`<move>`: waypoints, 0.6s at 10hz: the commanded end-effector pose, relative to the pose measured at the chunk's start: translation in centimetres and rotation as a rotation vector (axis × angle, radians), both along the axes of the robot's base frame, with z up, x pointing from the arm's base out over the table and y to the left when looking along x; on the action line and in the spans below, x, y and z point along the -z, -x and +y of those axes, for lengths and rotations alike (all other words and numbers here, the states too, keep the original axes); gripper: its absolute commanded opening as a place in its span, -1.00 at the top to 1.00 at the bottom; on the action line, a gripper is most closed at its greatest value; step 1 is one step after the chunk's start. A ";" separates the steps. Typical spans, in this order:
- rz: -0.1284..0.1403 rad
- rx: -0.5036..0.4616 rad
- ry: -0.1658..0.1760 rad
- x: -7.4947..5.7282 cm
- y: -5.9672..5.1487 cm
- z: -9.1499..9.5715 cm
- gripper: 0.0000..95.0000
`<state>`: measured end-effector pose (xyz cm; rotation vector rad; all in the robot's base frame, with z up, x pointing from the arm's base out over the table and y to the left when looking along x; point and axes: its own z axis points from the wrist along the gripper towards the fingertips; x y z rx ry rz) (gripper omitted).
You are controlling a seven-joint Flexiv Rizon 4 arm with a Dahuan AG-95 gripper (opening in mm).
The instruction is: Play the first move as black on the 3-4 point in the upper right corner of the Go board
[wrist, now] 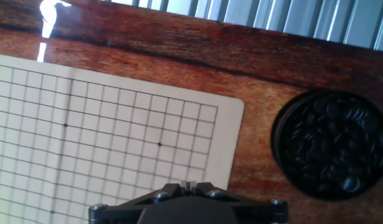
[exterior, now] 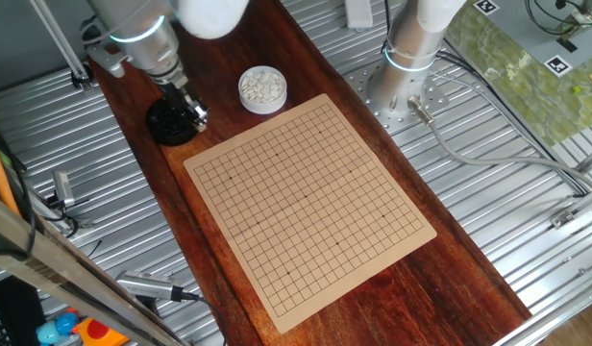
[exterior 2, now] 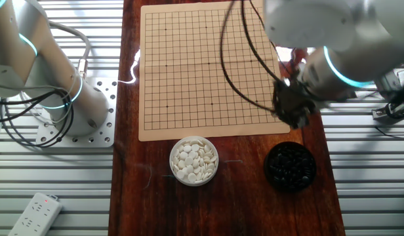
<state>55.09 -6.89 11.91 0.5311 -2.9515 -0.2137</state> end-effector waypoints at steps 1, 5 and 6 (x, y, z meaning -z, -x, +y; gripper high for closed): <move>0.002 -0.020 -0.002 0.6 -0.4 -1.1 1.00; 0.007 -0.044 0.010 1.8 -1.2 -2.7 1.00; 0.010 -0.060 0.016 2.2 -1.4 -2.9 1.00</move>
